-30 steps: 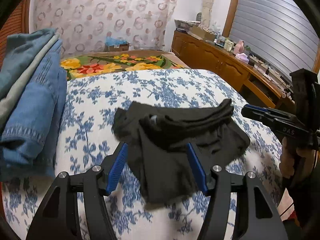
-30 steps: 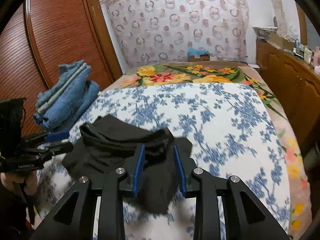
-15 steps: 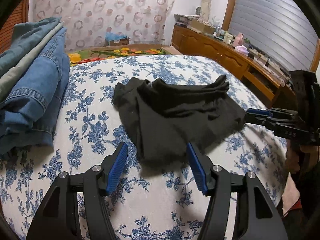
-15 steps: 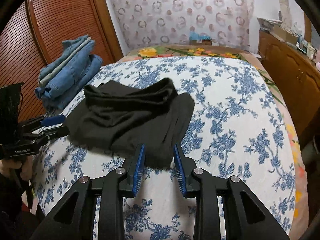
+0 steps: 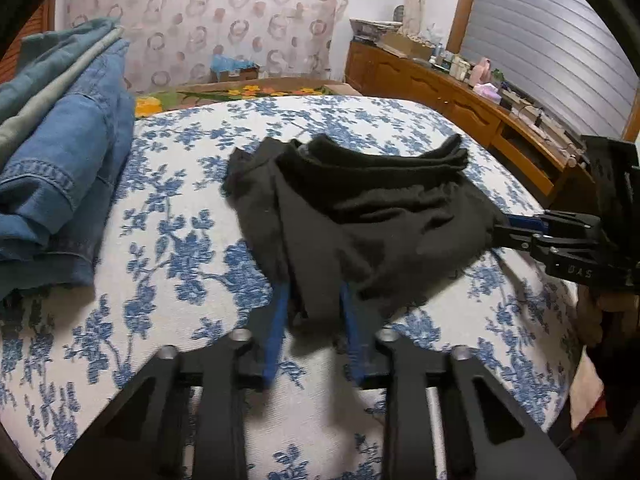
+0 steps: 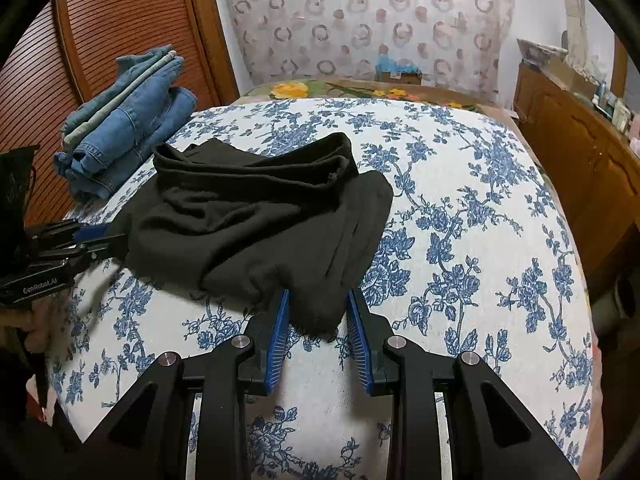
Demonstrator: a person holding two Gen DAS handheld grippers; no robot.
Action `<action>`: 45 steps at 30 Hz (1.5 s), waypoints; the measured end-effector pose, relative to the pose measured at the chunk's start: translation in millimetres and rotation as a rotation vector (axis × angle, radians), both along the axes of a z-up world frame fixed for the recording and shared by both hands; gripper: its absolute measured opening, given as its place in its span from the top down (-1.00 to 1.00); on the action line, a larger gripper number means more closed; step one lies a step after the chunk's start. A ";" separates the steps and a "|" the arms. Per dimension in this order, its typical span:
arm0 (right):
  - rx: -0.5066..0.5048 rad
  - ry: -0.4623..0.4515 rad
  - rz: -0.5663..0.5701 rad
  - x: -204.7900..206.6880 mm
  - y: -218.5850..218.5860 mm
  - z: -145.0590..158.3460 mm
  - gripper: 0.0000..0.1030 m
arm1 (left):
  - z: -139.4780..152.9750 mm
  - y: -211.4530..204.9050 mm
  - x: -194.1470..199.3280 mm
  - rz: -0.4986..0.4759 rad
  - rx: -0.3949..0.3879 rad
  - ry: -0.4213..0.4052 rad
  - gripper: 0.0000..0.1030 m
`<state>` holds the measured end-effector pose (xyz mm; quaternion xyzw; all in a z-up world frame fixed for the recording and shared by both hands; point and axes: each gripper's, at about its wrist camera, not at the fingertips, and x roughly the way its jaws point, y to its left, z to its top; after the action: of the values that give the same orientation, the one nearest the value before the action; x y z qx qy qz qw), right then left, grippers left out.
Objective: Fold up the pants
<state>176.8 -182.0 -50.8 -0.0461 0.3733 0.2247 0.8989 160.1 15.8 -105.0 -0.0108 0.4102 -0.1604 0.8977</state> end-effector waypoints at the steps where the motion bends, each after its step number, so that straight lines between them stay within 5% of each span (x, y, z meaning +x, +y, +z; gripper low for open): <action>1: 0.009 -0.002 0.005 -0.9 -0.7 -0.1 0.73 | 1.4 -0.9 -1.3 0.003 0.004 -0.009 0.73; 15: 0.080 -0.093 -0.018 -66.8 -31.5 18.4 0.87 | 23.0 -0.8 -54.6 0.008 0.000 -0.059 0.80; 34: 0.116 -0.054 0.025 -112.9 -49.0 24.3 0.87 | 25.5 -10.3 -97.9 -0.017 0.019 -0.047 0.77; 45: 0.097 -0.138 0.018 -119.7 -49.6 41.9 0.53 | 30.3 -1.4 -82.5 0.056 0.031 -0.069 0.06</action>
<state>57.1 -231.6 -8.9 -0.0213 0.2989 0.2469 0.9215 77.7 14.3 -74.7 -0.0027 0.3809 -0.1291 0.9156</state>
